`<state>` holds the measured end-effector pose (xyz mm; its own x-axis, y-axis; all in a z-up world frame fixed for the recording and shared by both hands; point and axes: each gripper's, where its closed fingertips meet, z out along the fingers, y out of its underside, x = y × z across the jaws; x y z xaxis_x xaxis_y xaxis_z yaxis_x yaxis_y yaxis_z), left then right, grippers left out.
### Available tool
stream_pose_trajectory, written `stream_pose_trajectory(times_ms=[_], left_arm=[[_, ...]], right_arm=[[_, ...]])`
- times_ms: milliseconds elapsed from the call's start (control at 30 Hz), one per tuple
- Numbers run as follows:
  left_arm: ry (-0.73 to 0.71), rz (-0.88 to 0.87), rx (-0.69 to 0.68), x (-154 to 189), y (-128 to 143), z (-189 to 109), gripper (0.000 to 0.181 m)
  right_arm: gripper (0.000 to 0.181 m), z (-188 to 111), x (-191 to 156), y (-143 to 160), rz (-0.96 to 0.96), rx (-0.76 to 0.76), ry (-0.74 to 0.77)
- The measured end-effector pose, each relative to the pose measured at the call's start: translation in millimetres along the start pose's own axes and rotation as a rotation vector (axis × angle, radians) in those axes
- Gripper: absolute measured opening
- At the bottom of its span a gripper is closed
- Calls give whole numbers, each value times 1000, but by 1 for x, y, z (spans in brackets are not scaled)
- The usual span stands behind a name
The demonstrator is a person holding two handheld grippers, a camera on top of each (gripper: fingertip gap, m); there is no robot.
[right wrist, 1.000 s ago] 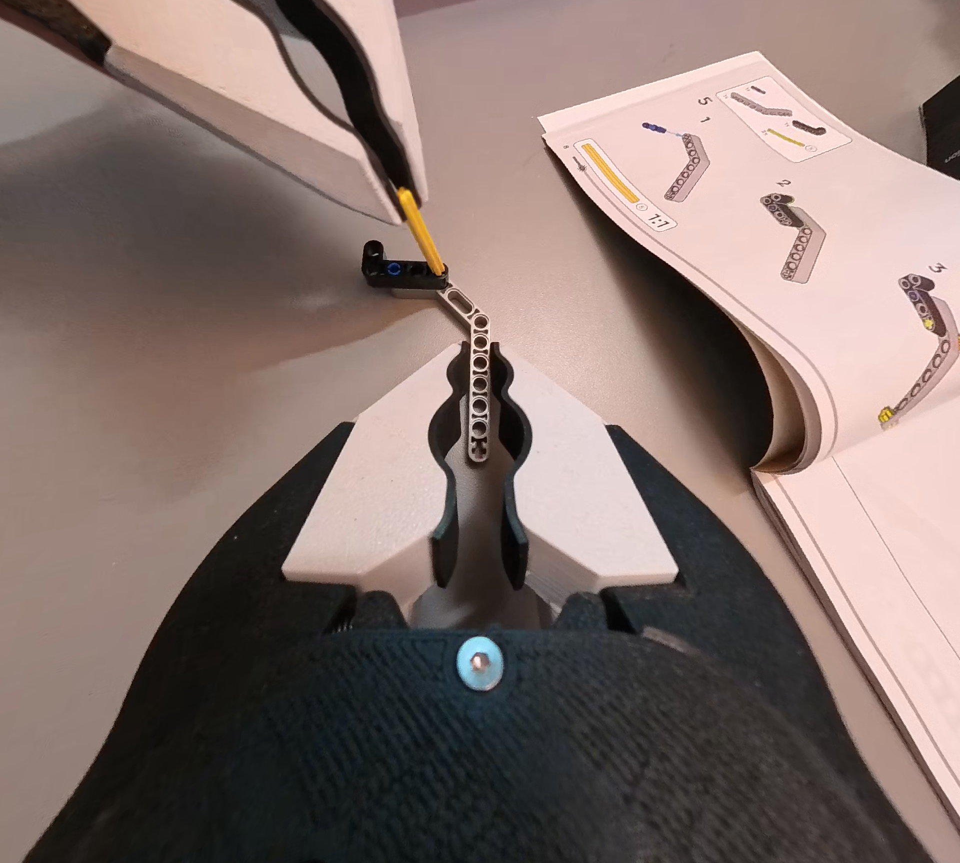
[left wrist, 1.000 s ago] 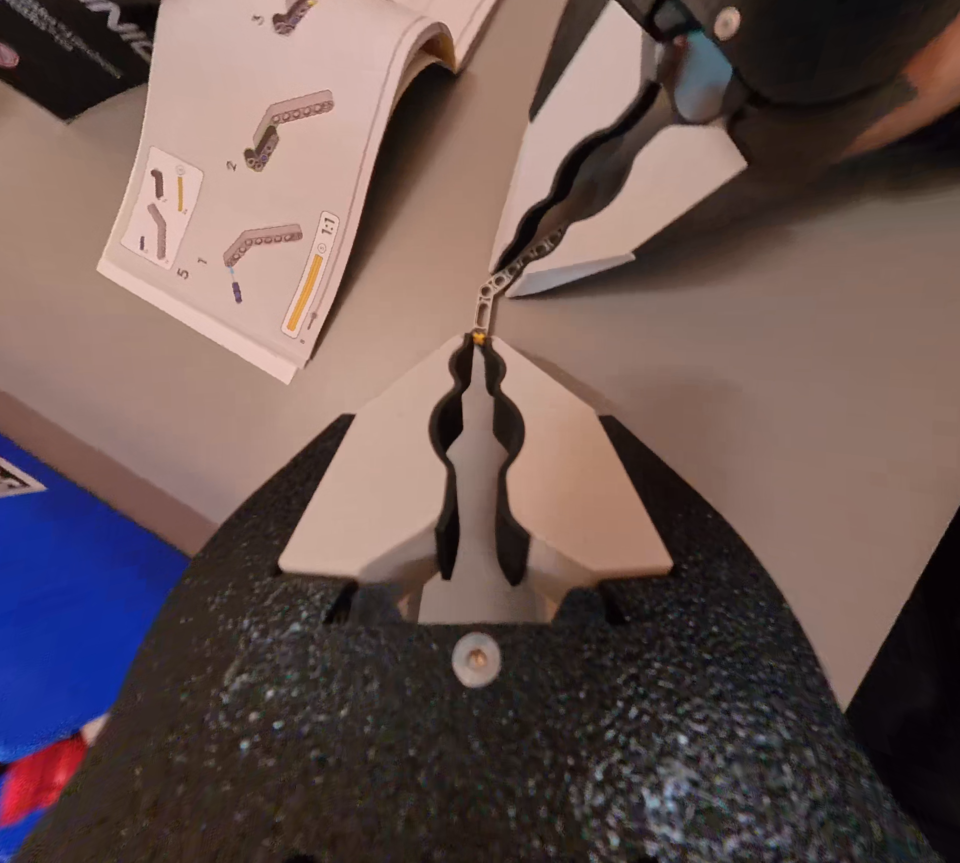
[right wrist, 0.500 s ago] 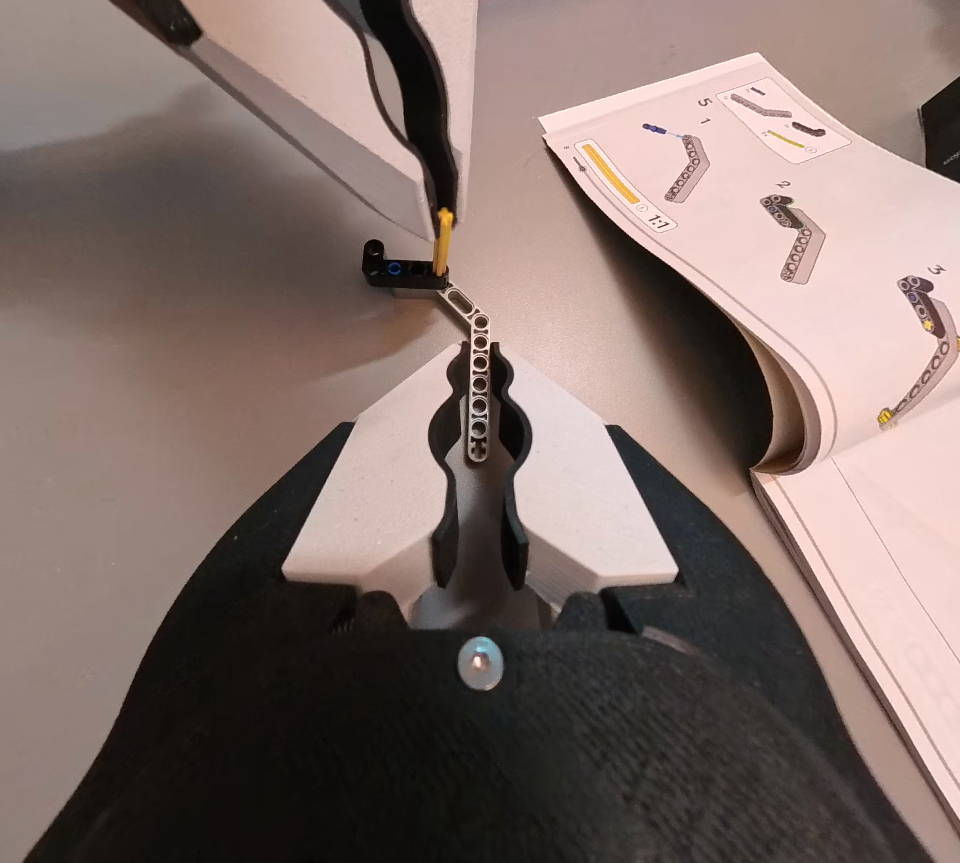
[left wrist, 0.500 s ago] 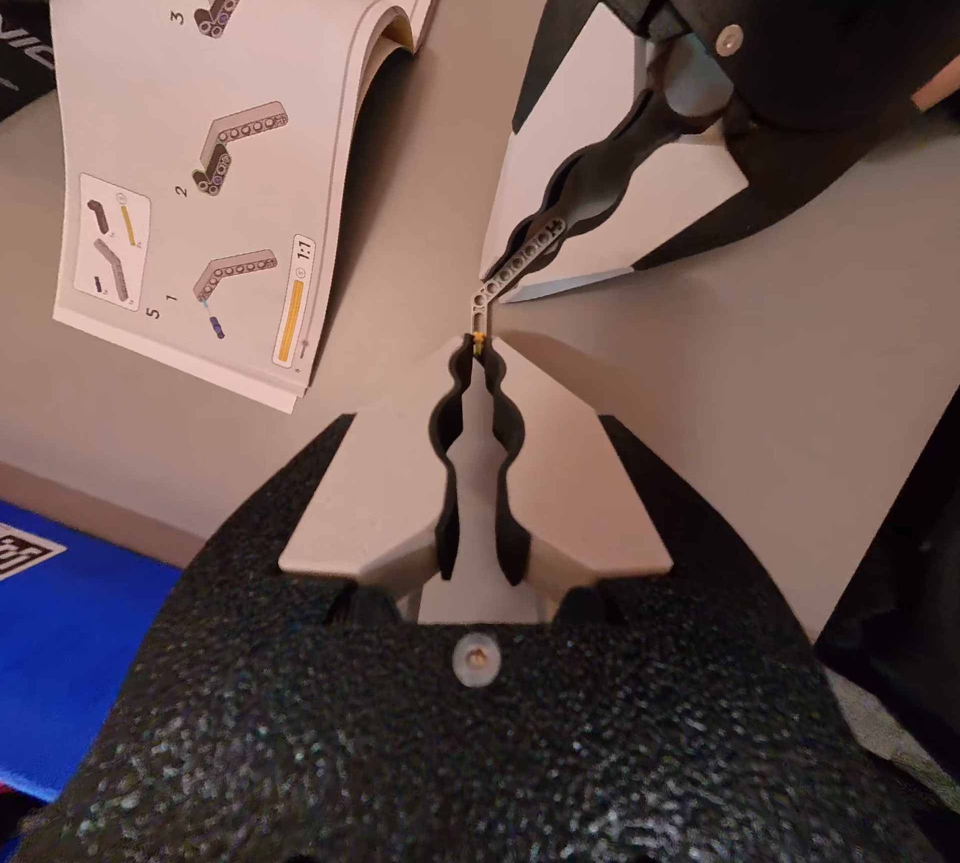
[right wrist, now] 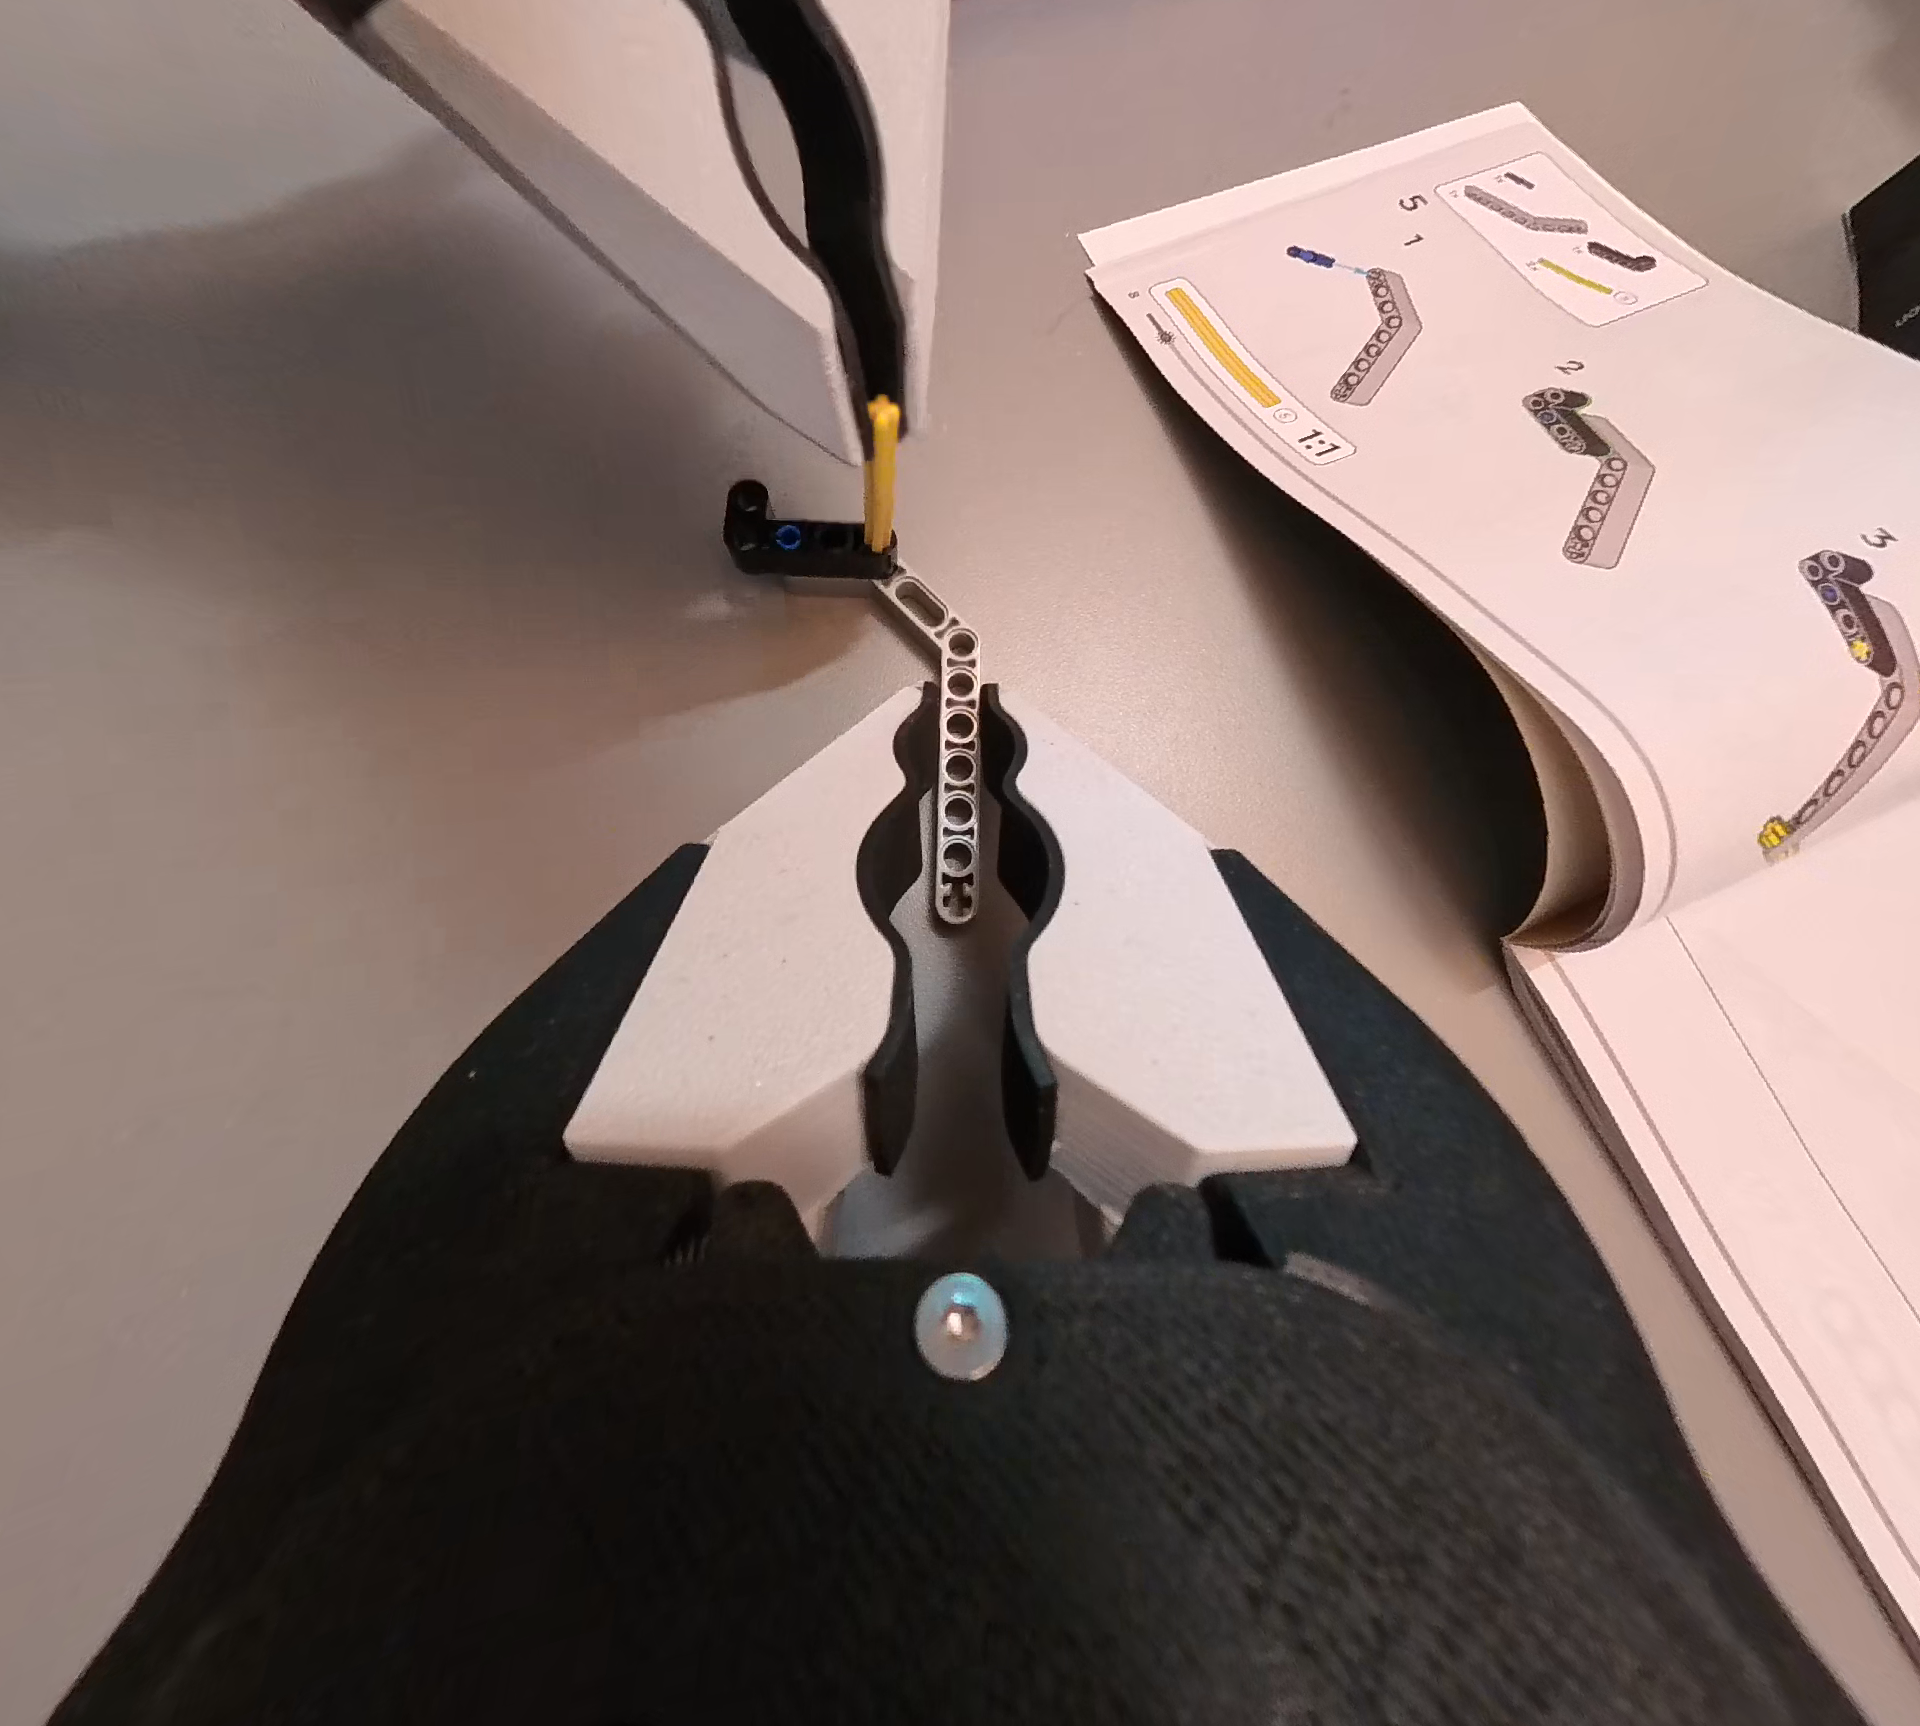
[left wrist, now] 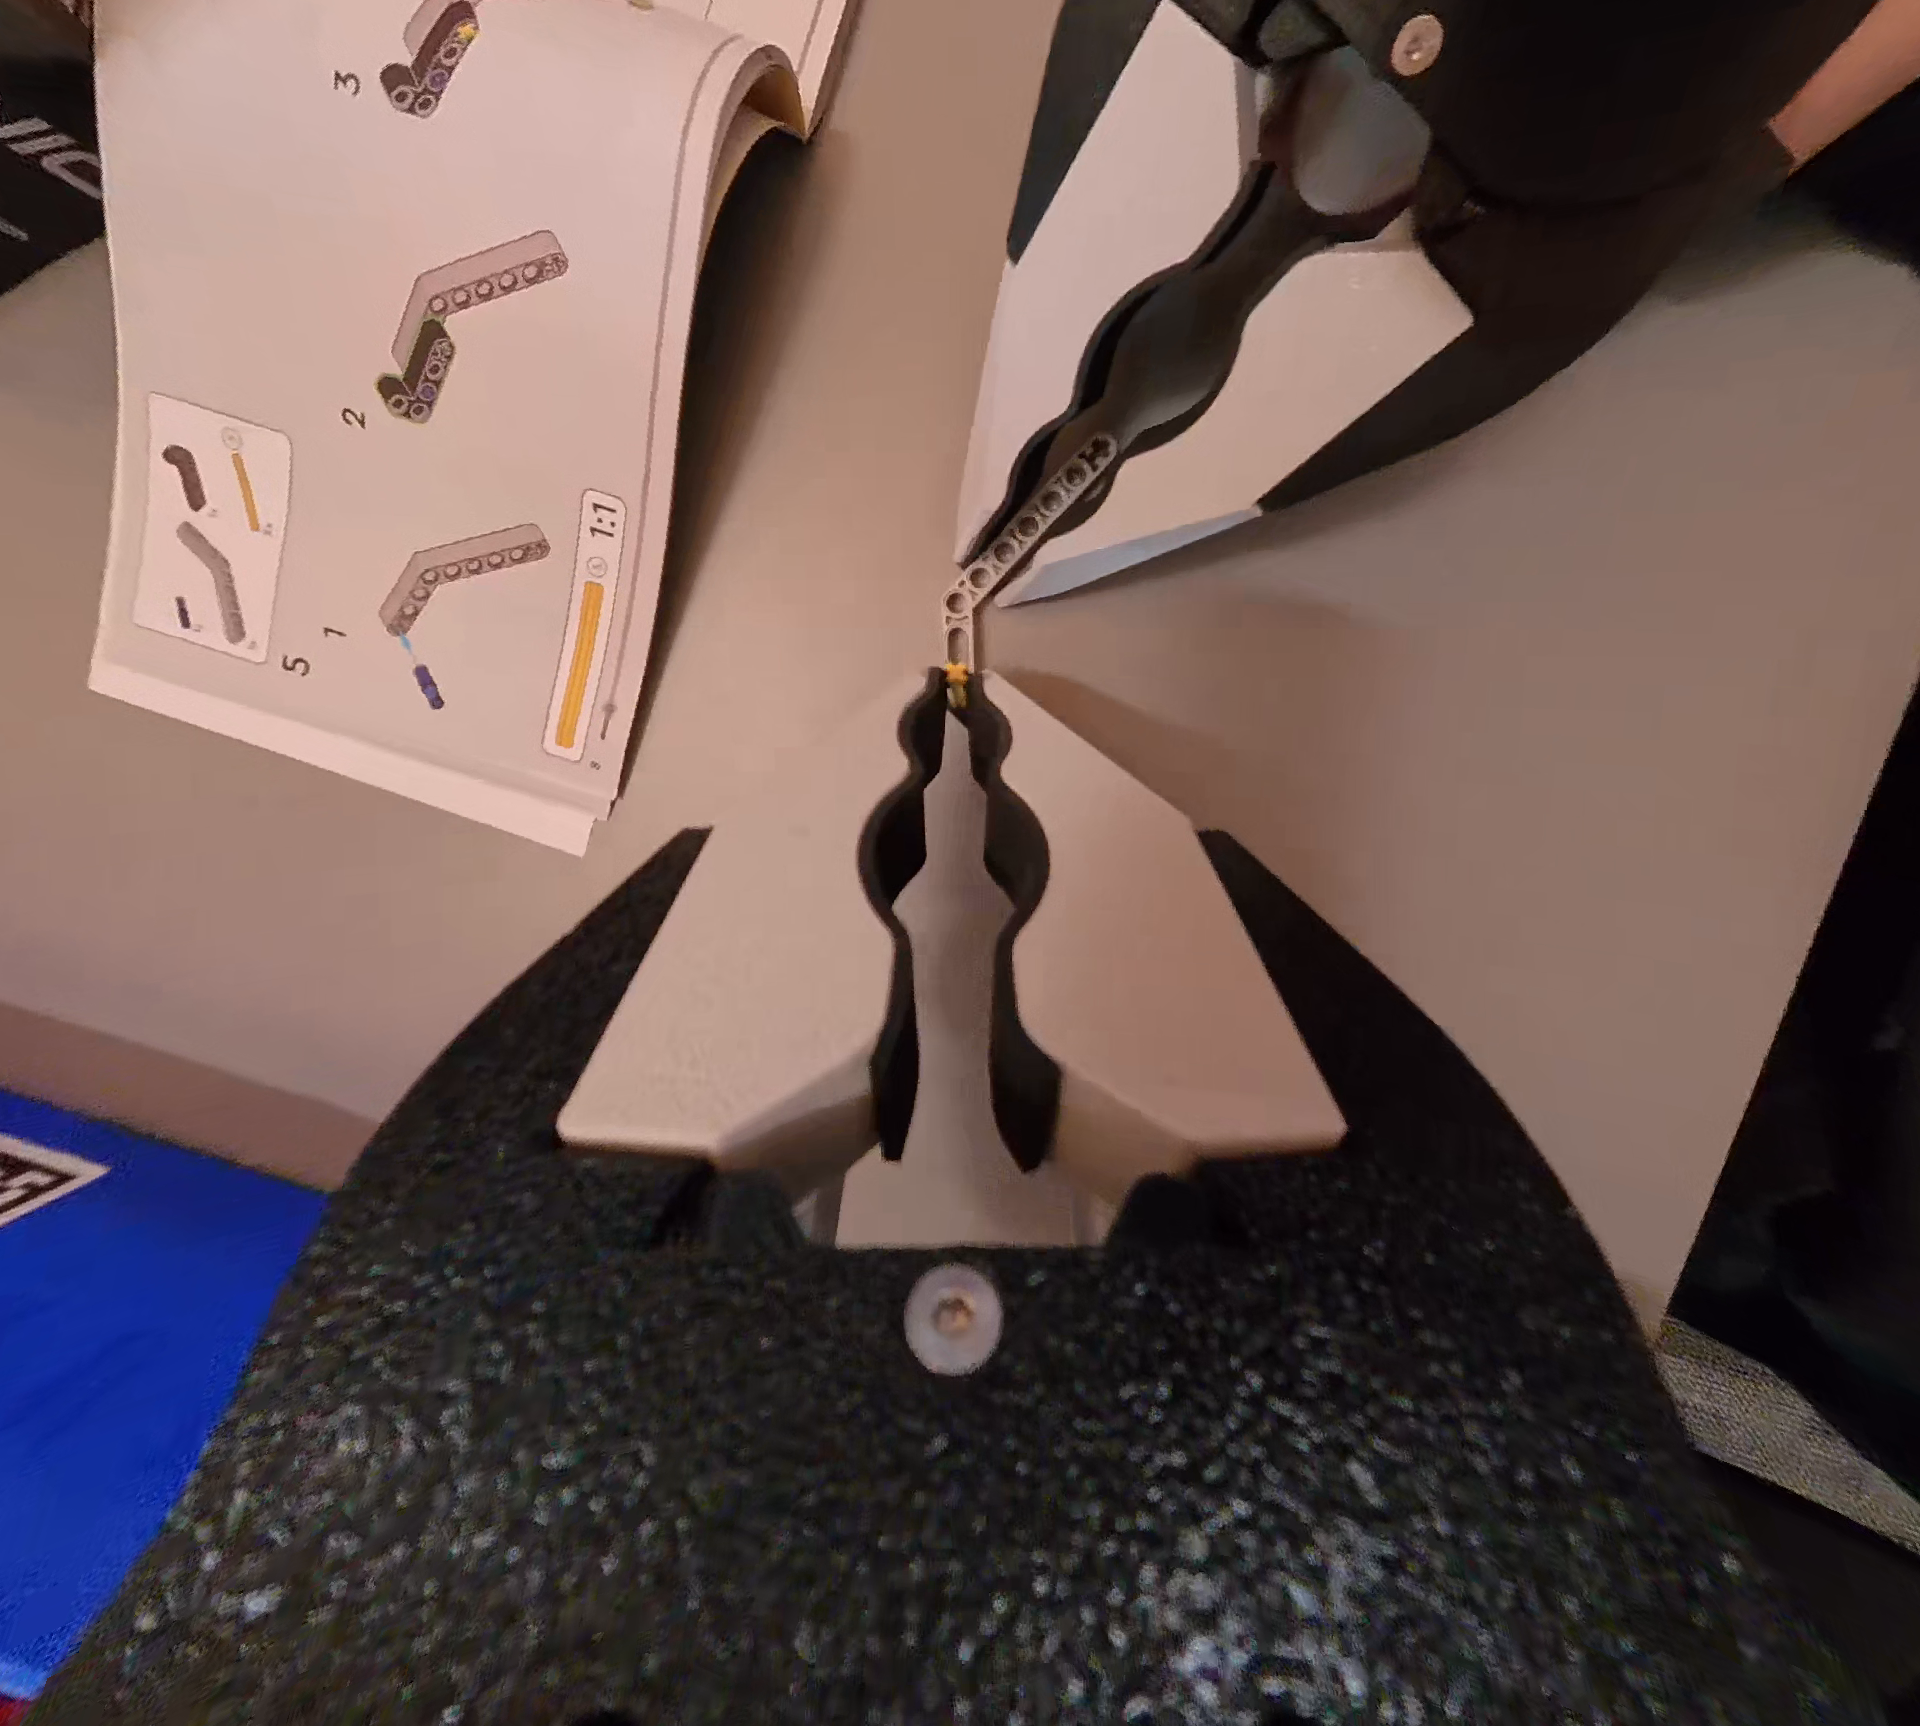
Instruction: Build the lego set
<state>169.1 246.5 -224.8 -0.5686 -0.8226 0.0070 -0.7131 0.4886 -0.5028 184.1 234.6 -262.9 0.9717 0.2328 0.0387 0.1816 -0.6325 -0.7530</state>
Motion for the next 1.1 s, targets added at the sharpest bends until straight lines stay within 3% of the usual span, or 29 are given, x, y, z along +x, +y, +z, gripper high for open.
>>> stream_pose_trajectory(times_ms=[200,467,633,800,933,1100], left_arm=[[-16,97,10,1,4,-2,1],[-44,-118,4,-2,2,-1,1],[-135,-269,83,-1,3,-2,1],[-222,-233,92,3,3,-2,1],[-188,-160,76,2,1,-1,1],[-122,-205,64,0,1,0,1]], right_arm=[[5,0,0,0,3,0,-6],[5,0,0,0,-1,0,-5],[5,0,0,0,1,0,-8],[5,0,0,0,0,0,-8],[5,0,0,0,-2,0,-6],[5,0,0,0,-1,0,-7]])
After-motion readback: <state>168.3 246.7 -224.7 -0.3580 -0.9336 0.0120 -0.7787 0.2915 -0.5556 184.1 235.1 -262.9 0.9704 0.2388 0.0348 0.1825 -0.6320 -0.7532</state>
